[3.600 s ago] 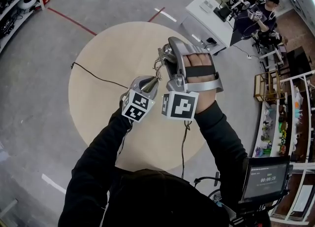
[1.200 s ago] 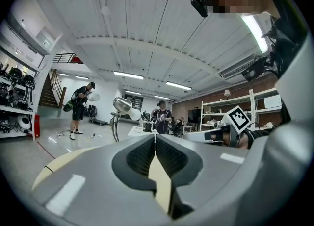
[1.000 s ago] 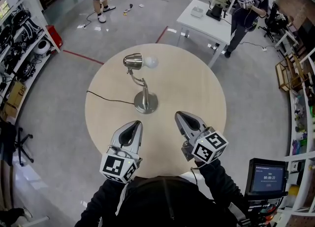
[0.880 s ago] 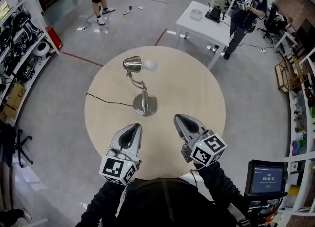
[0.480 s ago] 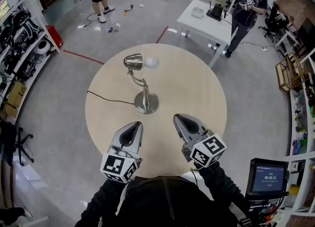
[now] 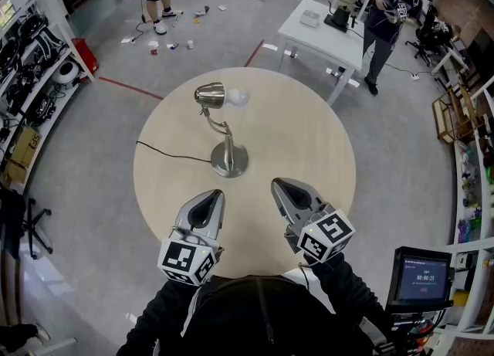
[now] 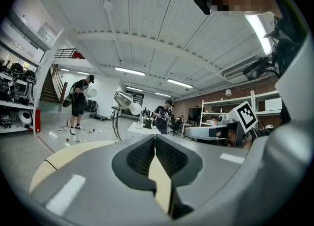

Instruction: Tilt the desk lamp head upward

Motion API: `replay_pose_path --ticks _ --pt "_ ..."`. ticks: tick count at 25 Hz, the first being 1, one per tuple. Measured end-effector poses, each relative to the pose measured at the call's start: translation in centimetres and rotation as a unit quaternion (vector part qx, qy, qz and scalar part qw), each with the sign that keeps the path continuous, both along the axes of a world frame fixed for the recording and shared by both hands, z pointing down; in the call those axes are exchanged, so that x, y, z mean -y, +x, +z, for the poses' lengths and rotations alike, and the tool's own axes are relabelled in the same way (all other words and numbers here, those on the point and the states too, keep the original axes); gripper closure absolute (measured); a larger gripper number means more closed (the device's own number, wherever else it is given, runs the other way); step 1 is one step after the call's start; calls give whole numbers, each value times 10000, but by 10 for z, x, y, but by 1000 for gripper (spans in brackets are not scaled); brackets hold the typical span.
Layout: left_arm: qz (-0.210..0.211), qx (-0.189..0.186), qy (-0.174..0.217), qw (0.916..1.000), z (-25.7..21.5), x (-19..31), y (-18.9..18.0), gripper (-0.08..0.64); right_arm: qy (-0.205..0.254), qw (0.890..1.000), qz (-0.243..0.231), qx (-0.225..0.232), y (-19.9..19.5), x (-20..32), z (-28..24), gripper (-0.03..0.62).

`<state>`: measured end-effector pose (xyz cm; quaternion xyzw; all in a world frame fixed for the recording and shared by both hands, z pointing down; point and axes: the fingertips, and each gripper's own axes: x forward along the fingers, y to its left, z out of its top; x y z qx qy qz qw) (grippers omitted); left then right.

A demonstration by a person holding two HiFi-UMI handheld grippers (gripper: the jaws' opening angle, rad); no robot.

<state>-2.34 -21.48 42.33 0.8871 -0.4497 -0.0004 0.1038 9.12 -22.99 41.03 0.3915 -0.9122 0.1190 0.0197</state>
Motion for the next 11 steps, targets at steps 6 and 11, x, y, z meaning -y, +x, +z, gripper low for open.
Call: replay_pose_path --ticks 6,11 --pt "-6 2 -18 10000 1 0 -1 548 5 10000 8 -47 0 1 0 588" --pt "-17 8 -12 10000 -1 1 -3 548 21 9999 31 -104 -1 2 -1 588"
